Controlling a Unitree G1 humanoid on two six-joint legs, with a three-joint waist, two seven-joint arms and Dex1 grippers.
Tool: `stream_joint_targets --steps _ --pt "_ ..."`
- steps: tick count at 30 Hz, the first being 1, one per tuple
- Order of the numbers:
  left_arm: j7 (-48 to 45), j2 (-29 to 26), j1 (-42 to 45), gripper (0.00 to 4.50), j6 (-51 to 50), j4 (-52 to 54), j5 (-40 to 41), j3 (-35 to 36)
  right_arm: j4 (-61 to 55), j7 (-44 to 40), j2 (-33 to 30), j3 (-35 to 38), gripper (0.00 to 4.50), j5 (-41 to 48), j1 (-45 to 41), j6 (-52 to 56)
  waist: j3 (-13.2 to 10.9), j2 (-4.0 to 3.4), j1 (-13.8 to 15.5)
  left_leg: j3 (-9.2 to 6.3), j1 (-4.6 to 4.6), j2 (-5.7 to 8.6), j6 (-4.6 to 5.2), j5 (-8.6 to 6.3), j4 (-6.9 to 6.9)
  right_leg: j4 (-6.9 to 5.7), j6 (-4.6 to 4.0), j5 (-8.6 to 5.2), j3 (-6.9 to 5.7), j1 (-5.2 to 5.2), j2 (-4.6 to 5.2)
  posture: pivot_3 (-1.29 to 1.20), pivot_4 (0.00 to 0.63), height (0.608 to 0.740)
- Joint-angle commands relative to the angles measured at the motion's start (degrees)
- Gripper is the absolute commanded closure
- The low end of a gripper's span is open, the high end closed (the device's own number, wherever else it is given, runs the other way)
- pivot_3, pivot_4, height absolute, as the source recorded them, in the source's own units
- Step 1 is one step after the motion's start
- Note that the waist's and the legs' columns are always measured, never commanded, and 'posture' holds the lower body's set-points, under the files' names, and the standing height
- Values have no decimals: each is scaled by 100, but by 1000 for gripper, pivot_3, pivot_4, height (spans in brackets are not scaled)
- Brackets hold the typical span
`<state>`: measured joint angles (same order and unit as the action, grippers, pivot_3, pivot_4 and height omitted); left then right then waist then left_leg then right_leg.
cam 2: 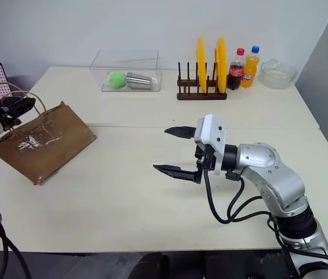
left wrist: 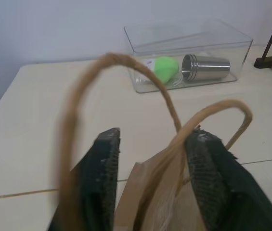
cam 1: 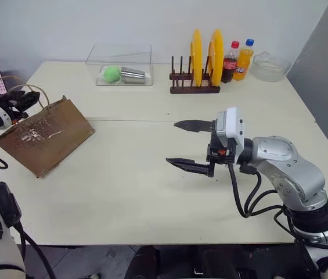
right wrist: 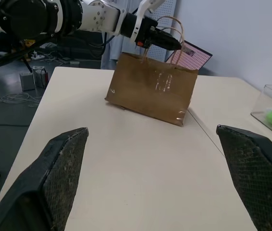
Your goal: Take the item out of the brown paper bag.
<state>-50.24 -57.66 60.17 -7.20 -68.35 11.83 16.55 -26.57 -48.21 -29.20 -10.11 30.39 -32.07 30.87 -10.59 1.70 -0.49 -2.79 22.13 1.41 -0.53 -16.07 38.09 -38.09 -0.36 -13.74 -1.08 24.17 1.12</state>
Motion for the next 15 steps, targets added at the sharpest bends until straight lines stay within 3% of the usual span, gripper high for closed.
stream_joint_targets --steps 1,4,15 --pt "-135 -253 339 3500 61 88 -51 13 -235 35 -69 204 0 79 -18 20 0 1 0 1 -1 0 0 0 0 0 0 0 0 -1 0 0 150 740" --pt "-258 -297 506 4451 22 107 -76 -13 -255 43 -84 217 0 89 11 35 0 1 -1 2 -1 0 0 0 1 -1 0 0 1 0 0 0 150 740" --pt "-1502 205 1255 4480 -197 482 -276 -614 -481 259 -370 424 0 37 365 277 -6 16 35 -9 24 2 0 0 16 1 0 0 -9 3 0 0 150 740"
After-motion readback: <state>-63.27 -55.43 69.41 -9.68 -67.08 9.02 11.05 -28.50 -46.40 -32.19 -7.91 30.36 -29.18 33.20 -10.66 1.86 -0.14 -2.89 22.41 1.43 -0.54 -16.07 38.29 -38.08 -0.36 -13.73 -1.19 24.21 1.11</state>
